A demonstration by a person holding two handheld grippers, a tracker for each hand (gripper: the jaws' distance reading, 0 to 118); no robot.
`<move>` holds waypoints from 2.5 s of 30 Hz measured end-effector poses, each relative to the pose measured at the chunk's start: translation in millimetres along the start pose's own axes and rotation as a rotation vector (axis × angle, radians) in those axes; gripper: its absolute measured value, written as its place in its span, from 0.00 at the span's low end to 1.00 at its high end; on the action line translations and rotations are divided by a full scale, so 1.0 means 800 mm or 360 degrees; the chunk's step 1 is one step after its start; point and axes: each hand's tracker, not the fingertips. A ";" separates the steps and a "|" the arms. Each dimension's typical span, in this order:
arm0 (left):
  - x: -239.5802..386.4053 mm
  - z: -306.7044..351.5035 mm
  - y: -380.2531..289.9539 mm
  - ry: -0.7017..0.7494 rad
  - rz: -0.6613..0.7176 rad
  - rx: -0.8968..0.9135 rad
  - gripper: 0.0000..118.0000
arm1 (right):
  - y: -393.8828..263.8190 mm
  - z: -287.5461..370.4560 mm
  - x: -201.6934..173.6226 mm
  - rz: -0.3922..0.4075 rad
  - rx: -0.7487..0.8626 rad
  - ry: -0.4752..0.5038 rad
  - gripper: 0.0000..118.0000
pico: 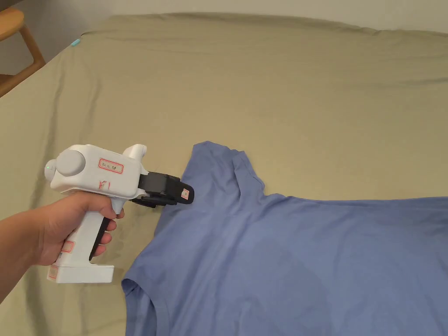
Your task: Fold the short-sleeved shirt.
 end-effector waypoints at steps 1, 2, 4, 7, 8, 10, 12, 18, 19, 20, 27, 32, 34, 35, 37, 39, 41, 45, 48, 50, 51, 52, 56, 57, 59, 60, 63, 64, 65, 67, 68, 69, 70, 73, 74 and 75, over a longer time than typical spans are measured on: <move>0.000 -0.002 -0.001 -0.0004 -0.0002 -0.0004 0.32 | 0.000 0.003 -0.011 0.0001 0.0002 0.0001 0.01; -0.001 -0.003 -0.002 -0.0063 0.0022 -0.0019 0.19 | 0.001 0.003 -0.012 -0.0001 0.0001 0.0003 0.02; 0.004 -0.014 -0.007 -0.0031 0.0015 -0.0051 0.15 | 0.001 0.002 -0.009 0.0000 0.0003 0.0001 0.02; 0.001 -0.022 -0.013 -0.0098 0.0050 -0.0071 0.09 | 0.001 0.002 -0.009 -0.0003 -0.0001 -0.0001 0.02; 0.001 -0.024 -0.014 -0.0087 0.0047 -0.0057 0.06 | 0.001 0.002 -0.009 -0.0001 0.0000 -0.0002 0.02; -0.001 -0.022 -0.015 -0.0114 0.0091 0.0002 0.02 | 0.000 0.002 -0.008 -0.0008 -0.0004 0.0002 0.02; -0.001 -0.019 -0.015 -0.0113 0.0095 0.0026 0.01 | -0.002 0.002 -0.004 -0.0008 -0.0005 0.0000 0.02; 0.015 0.019 -0.003 -0.0163 0.0093 0.0181 0.01 | -0.001 0.022 0.000 -0.0062 0.0037 0.0054 0.02; 0.021 0.030 -0.002 -0.0180 0.0078 0.0210 0.00 | 0.000 0.029 0.000 -0.0081 0.0055 0.0077 0.02; 0.030 0.040 -0.003 -0.0178 0.0061 0.0222 0.00 | 0.000 0.037 -0.003 -0.0080 0.0062 0.0074 0.02; 0.097 0.121 -0.016 -0.0249 -0.0012 0.0362 0.00 | 0.005 0.114 -0.030 -0.0093 0.0179 0.0112 0.02; 0.157 0.192 -0.041 -0.0273 -0.0117 0.0462 0.00 | 0.005 0.190 -0.048 -0.0091 0.0247 0.0107 0.01; 0.177 0.217 -0.051 -0.0293 -0.0129 0.0490 0.00 | 0.004 0.220 -0.056 -0.0087 0.0275 0.0093 0.01; 0.190 0.232 -0.058 -0.0270 -0.0191 0.0522 0.00 | 0.003 0.236 -0.060 -0.0088 0.0287 0.0089 0.02; 0.206 0.257 -0.071 -0.0286 -0.0184 0.0538 0.00 | 0.002 0.270 -0.070 -0.0085 0.0312 0.0079 0.01; 0.226 0.282 -0.088 -0.0283 -0.0223 0.0589 0.00 | -0.004 0.304 -0.082 -0.0061 0.0352 0.0076 0.02; 0.244 0.307 -0.106 -0.0294 -0.0284 0.0616 0.00 | -0.010 0.337 -0.093 -0.0069 0.0396 0.0079 0.01; 0.276 0.355 -0.141 -0.0285 -0.0334 0.0689 0.00 | -0.022 0.399 -0.120 -0.0053 0.0456 0.0067 0.01; 0.296 0.389 -0.163 -0.0292 -0.0352 0.0721 0.00 | -0.032 0.441 -0.136 -0.0052 0.0505 0.0047 0.01; 0.311 0.411 -0.174 -0.0286 -0.0379 0.0734 0.00 | -0.038 0.466 -0.143 -0.0055 0.0528 0.0038 0.01; 0.317 0.422 -0.179 -0.0277 -0.0389 0.0745 0.00 | -0.040 0.479 -0.148 -0.0053 0.0555 0.0032 0.01; 0.322 0.432 -0.183 -0.0287 -0.0393 0.0751 0.00 | -0.041 0.490 -0.154 -0.0059 0.0571 0.0019 0.02; 0.346 0.471 -0.193 -0.0298 -0.0439 0.0801 0.00 | -0.037 0.533 -0.172 -0.0046 0.0621 -0.0001 0.01; 0.354 0.479 -0.194 -0.0268 -0.0462 0.0810 0.00 | -0.036 0.541 -0.175 -0.0063 0.0640 -0.0009 0.02; 0.366 0.497 -0.197 -0.0256 -0.0494 0.0850 0.00 | -0.034 0.559 -0.182 -0.0061 0.0688 0.0005 0.02; 0.369 0.506 -0.195 -0.0291 -0.0467 0.0868 0.00 | -0.031 0.566 -0.186 -0.0059 0.0703 -0.0019 0.01; 0.387 0.525 -0.191 -0.0258 -0.0505 0.0911 0.00 | -0.020 0.584 -0.191 -0.0078 0.0735 -0.0021 0.02; 0.391 0.530 -0.188 -0.0268 -0.0504 0.0909 0.00 | -0.016 0.586 -0.193 -0.0072 0.0748 -0.0042 0.01; 0.397 0.534 -0.186 -0.0268 -0.0513 0.0918 0.00 | -0.012 0.590 -0.195 -0.0070 0.0754 -0.0052 0.02; 0.407 0.543 -0.178 -0.0256 -0.0538 0.0934 0.00 | -0.003 0.597 -0.197 -0.0064 0.0770 -0.0042 0.02; 0.410 0.546 -0.174 -0.0260 -0.0549 0.0934 0.00 | 0.002 0.600 -0.201 -0.0063 0.0777 -0.0057 0.01; 0.414 0.548 -0.170 -0.0246 -0.0554 0.0953 0.00 | 0.009 0.604 -0.202 -0.0062 0.0781 -0.0050 0.01; 0.417 0.550 -0.165 -0.0240 -0.0549 0.0959 0.00 | 0.015 0.607 -0.203 -0.0056 0.0795 -0.0046 0.01; 0.428 0.555 -0.147 -0.0222 -0.0570 0.0973 0.00 | 0.038 0.614 -0.204 -0.0041 0.0811 -0.0061 0.02; 0.430 0.557 -0.141 -0.0224 -0.0570 0.0973 0.00 | 0.044 0.616 -0.204 -0.0033 0.0820 -0.0070 0.02; 0.432 0.558 -0.133 -0.0235 -0.0566 0.0973 0.00 | 0.052 0.618 -0.203 -0.0031 0.0827 -0.0075 0.01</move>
